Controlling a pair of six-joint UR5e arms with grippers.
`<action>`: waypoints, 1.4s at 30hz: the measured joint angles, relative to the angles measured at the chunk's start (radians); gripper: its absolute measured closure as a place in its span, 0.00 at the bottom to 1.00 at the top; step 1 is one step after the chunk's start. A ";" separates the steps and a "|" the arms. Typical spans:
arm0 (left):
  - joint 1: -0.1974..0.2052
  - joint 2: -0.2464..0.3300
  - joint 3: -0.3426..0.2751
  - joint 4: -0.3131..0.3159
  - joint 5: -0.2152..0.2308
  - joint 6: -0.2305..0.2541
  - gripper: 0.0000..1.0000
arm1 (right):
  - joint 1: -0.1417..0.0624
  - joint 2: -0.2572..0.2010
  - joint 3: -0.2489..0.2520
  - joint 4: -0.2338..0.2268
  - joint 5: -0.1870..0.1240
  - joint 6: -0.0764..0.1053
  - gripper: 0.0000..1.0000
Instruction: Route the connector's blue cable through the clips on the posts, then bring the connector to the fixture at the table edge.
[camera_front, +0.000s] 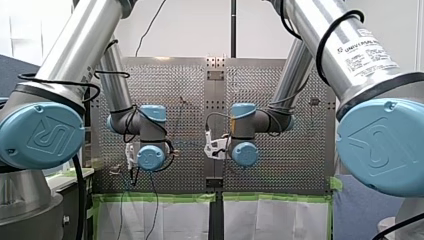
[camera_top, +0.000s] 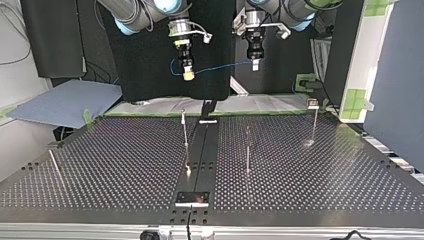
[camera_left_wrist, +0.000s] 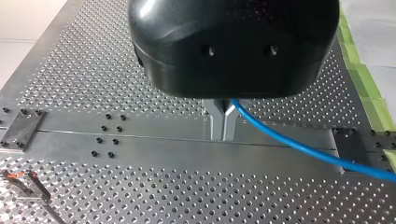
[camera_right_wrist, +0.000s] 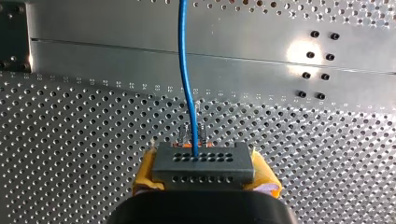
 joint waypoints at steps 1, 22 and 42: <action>0.000 0.000 0.000 0.000 0.000 0.000 1.00 | 0.000 0.000 0.000 0.000 0.000 0.000 1.00; 0.001 0.000 0.000 0.002 0.002 0.000 1.00 | 0.001 0.000 0.000 0.000 0.002 0.000 1.00; -0.022 0.022 0.011 -0.023 -0.022 0.024 1.00 | -0.010 0.012 -0.012 0.012 0.014 0.000 1.00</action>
